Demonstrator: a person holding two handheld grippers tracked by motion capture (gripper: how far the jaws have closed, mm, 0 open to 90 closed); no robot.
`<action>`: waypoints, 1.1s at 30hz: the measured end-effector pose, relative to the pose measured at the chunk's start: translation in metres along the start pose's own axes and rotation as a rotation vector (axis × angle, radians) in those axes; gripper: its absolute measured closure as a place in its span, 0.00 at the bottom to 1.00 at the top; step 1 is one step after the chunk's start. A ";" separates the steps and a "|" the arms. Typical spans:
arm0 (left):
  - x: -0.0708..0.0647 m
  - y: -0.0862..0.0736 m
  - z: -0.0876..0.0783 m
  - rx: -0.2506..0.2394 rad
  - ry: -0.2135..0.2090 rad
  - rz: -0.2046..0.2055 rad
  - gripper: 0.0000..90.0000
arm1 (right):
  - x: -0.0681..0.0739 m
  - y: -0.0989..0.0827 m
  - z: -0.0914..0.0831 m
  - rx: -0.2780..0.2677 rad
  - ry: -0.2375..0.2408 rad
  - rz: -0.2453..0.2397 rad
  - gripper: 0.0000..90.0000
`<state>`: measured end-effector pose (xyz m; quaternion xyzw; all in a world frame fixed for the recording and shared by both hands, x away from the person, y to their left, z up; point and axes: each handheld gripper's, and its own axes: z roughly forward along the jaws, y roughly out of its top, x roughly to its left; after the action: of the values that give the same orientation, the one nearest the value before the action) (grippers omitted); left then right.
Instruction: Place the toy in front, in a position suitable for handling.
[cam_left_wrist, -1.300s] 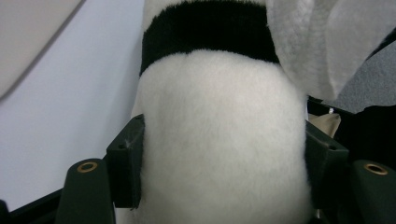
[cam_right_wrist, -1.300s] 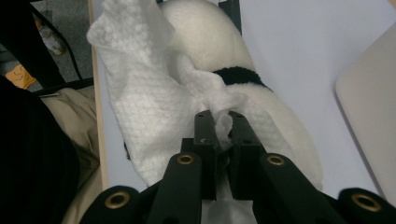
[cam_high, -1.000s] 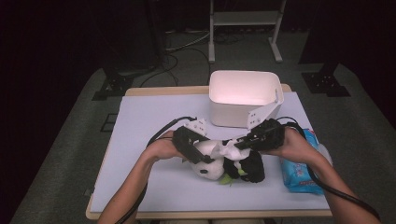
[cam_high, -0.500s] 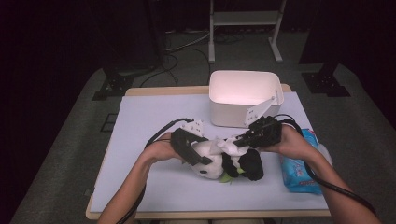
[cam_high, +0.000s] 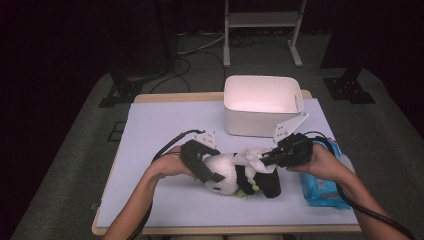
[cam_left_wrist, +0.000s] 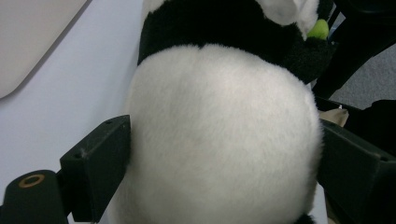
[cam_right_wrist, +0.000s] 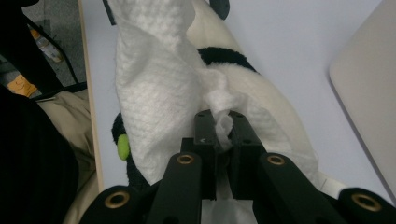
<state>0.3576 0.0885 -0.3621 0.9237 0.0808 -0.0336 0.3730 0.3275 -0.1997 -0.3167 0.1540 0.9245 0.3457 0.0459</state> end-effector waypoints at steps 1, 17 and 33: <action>0.000 0.000 0.000 0.000 0.000 0.000 0.10 | 0.000 0.000 0.000 0.000 0.000 0.000 0.92; 0.004 0.002 0.012 0.038 -0.068 -0.098 0.03 | 0.012 -0.001 0.007 0.036 0.032 -0.024 0.92; -0.002 0.004 0.020 0.070 -0.051 -0.039 0.20 | 0.014 -0.006 0.008 0.012 0.039 -0.027 0.92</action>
<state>0.3565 0.0717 -0.3730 0.9333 0.0882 -0.0672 0.3417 0.3142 -0.1944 -0.3267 0.1353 0.9292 0.3424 0.0316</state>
